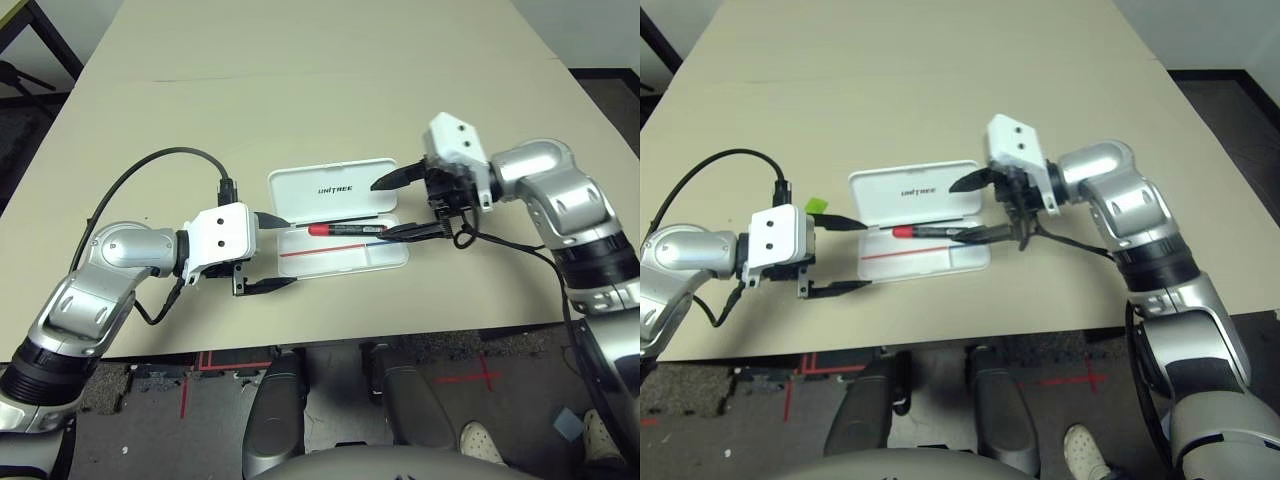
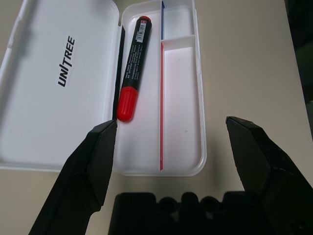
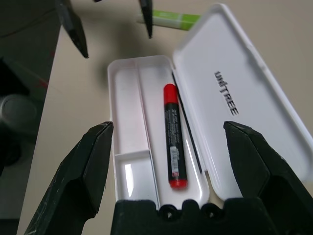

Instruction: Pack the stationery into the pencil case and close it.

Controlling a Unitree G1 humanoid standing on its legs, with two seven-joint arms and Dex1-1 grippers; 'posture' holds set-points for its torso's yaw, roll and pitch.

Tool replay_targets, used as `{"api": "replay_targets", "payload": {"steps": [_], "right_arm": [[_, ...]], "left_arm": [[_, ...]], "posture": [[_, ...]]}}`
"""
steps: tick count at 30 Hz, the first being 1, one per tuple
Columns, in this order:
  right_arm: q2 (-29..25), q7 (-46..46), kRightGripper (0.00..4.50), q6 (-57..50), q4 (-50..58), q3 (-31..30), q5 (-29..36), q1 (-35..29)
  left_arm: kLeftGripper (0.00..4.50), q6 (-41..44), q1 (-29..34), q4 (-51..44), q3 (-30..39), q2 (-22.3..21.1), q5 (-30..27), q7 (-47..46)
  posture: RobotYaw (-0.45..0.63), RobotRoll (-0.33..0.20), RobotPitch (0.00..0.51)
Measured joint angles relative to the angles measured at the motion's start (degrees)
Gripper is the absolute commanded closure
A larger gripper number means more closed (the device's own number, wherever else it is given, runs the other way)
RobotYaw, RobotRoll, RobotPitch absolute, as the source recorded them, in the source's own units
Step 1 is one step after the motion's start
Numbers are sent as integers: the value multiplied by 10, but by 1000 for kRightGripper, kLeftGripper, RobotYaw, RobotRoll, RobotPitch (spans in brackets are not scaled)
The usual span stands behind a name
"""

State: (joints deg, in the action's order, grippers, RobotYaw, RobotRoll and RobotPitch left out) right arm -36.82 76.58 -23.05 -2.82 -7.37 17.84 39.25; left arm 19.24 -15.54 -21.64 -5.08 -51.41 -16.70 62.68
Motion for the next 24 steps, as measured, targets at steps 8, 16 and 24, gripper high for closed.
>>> {"api": "replay_targets", "payload": {"steps": [8,16,24], "right_arm": [[-35,-30,15,-25,63,65,56,-96],[-102,-5,15,-48,104,108,115,-183],[-118,-1,15,-71,140,113,155,-204]], "left_arm": [[0,-4,-3,6,1,0,-1,7],[0,33,2,28,27,6,1,-33],[0,232,-47,110,47,-1,54,-168]], "posture": [[-13,0,195],[-18,0,195],[-18,0,196]]}}
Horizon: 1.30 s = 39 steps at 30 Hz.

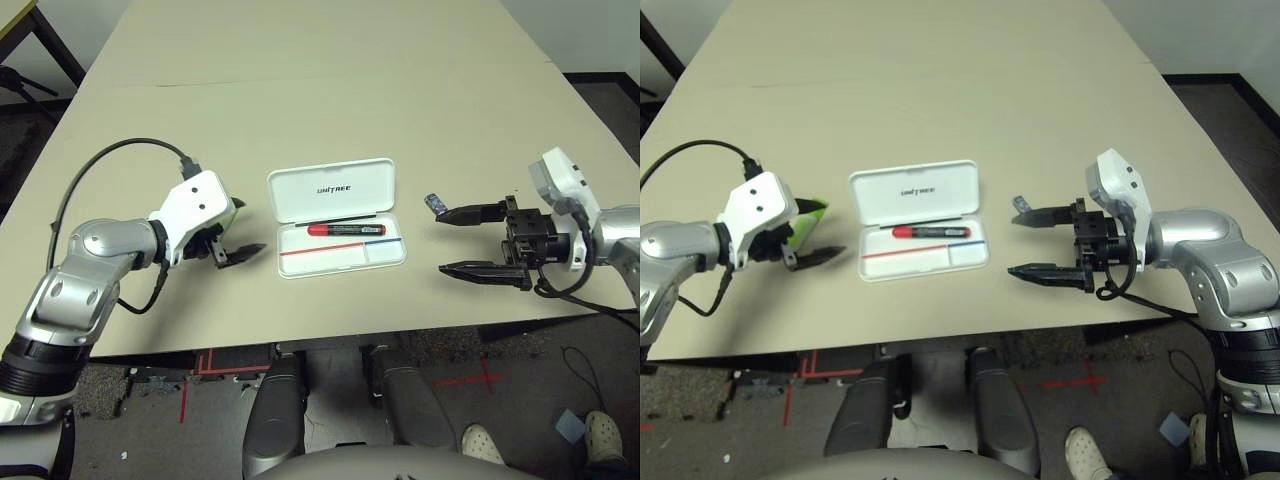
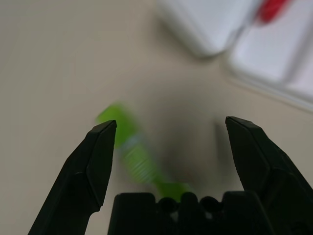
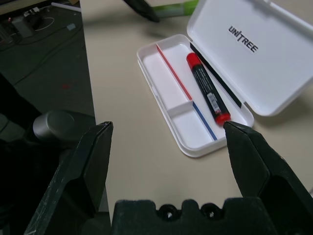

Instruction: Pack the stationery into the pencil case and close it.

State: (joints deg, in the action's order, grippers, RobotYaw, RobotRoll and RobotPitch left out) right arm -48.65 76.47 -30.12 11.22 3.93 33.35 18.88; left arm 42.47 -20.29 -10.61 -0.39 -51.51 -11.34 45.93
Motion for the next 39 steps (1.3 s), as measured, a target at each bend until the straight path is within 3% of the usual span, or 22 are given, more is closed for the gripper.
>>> {"api": "replay_targets", "payload": {"steps": [7,20,37,39], "right_arm": [[0,-5,15,4,1,-1,0,0],[0,-15,15,15,0,-7,-4,-1],[1,-30,15,24,0,-9,-10,-5],[1,-32,0,25,0,-9,-12,-5]], "left_arm": [[0,125,-45,33,3,15,8,-65],[0,247,-81,20,10,41,-40,-75],[0,307,-97,42,11,91,-44,-132],[390,307,-97,44,12,91,-44,-133]], "posture": [[-27,0,198],[-34,0,206],[-67,0,207],[-67,0,207]]}}
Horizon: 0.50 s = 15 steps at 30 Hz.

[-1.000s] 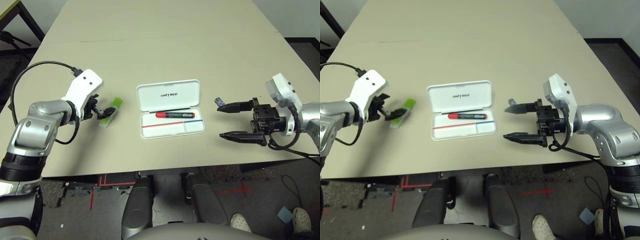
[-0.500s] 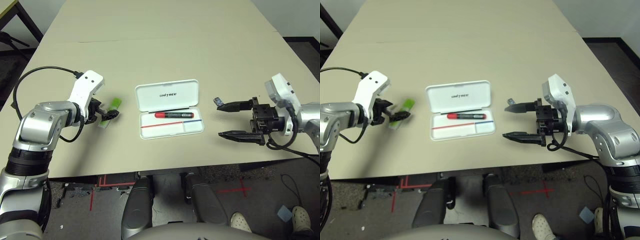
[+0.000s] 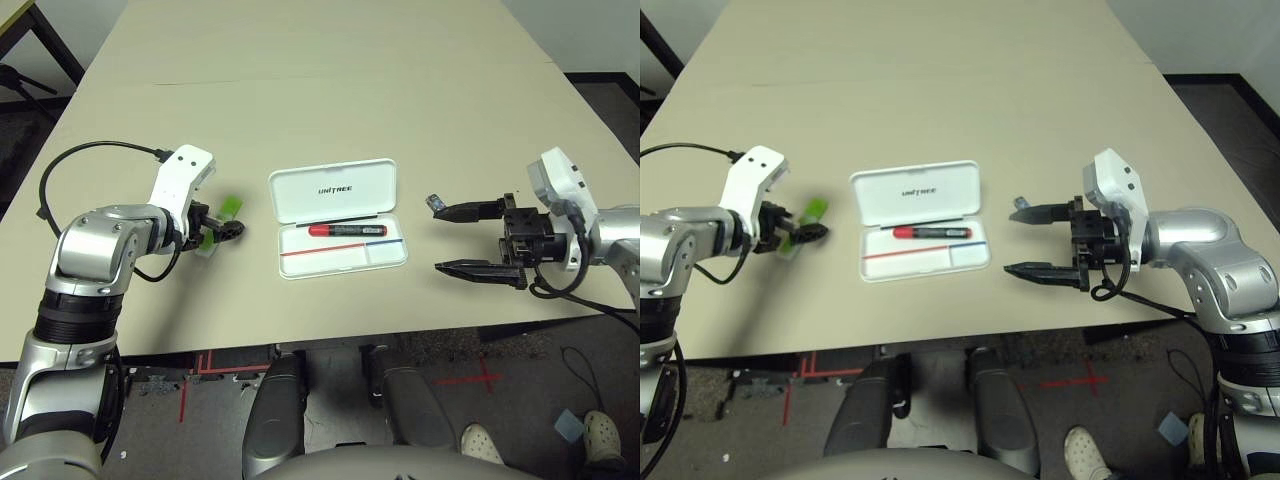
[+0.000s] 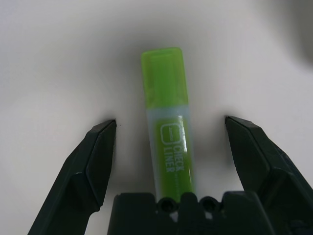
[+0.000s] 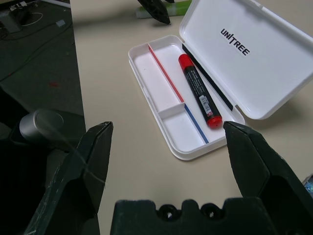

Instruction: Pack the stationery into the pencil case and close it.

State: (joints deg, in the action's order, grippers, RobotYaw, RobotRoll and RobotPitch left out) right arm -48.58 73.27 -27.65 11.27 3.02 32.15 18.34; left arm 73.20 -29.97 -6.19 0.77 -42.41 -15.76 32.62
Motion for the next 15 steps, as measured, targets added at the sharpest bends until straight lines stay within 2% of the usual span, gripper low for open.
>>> {"api": "replay_targets", "payload": {"steps": [2,8,9,12,15], "right_arm": [[0,-3,0,0,0,0,-2,0],[0,-4,0,4,0,0,-5,0],[0,-4,0,4,0,0,-6,1],[0,-4,0,5,0,0,-8,2],[0,-4,0,6,-2,-1,-8,4]], "left_arm": [[1013,0,0,2,2,0,0,-3],[3293,9,1,2,3,-7,-1,-4],[3420,10,1,2,2,-11,-3,-2],[3415,13,2,1,-4,-22,-9,7],[3415,17,2,-4,-19,-55,-19,29]], "posture": [[-67,0,207],[-60,0,206],[-58,0,206],[-55,0,208],[-48,0,206]]}}
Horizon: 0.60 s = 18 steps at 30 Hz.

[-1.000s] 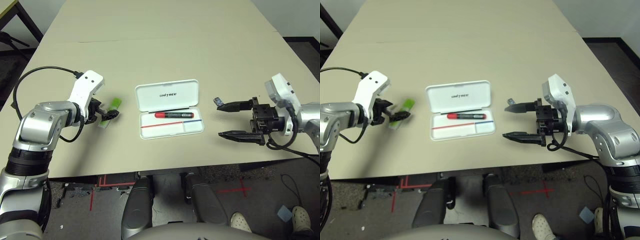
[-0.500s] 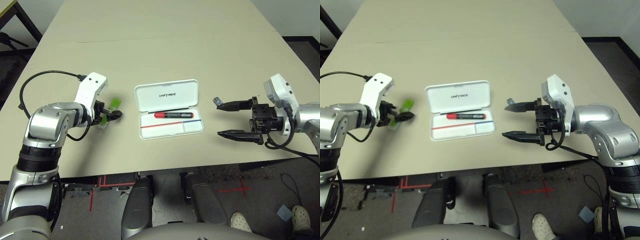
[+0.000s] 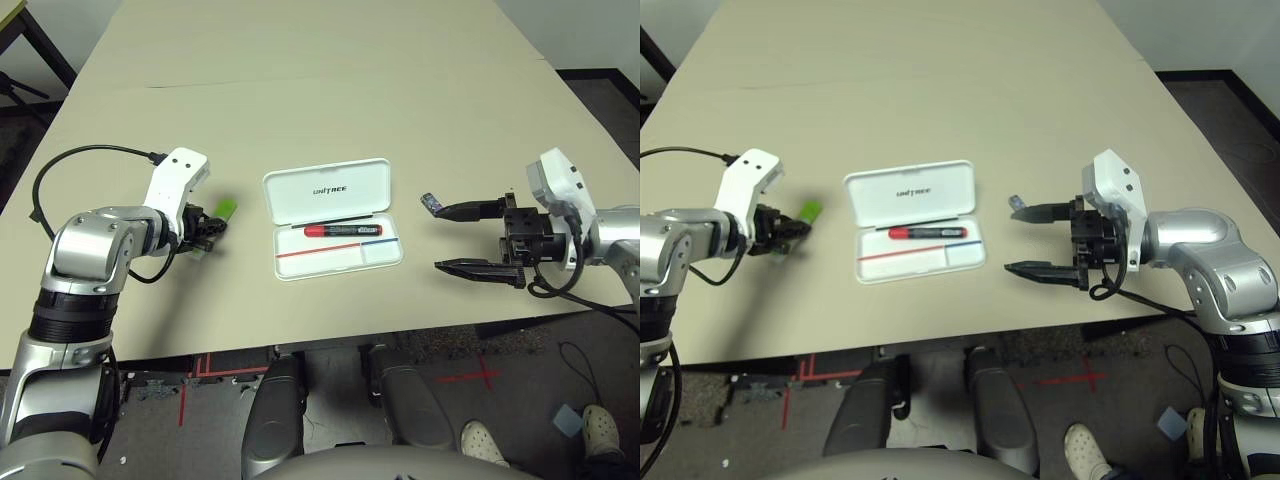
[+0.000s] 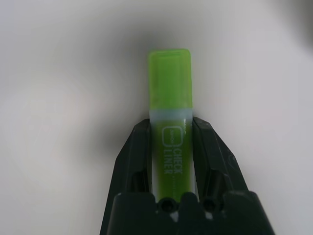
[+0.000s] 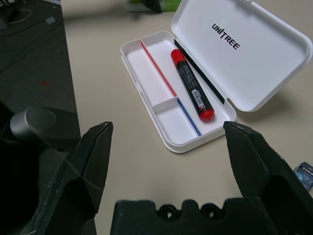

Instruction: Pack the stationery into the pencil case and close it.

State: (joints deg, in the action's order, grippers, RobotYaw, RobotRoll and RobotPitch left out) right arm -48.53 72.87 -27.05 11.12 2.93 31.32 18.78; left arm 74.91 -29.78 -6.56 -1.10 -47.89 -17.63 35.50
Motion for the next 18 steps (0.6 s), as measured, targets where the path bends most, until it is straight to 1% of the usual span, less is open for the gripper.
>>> {"api": "replay_targets", "payload": {"steps": [4,7,13,18], "right_arm": [[1,0,0,4,-2,-1,0,3],[1,1,0,6,-5,-2,-1,4],[2,1,0,14,-17,-7,-2,9],[2,1,0,17,-22,-17,-8,11]], "left_arm": [[3415,-8,1,-38,-26,-67,-21,59],[3415,-37,1,-77,-42,-116,-45,120],[3415,-100,9,-149,-61,-169,-78,217],[3415,-133,14,-201,-74,-195,-93,268]], "posture": [[-44,0,204],[-43,0,201],[-47,0,195],[-52,0,193]]}}
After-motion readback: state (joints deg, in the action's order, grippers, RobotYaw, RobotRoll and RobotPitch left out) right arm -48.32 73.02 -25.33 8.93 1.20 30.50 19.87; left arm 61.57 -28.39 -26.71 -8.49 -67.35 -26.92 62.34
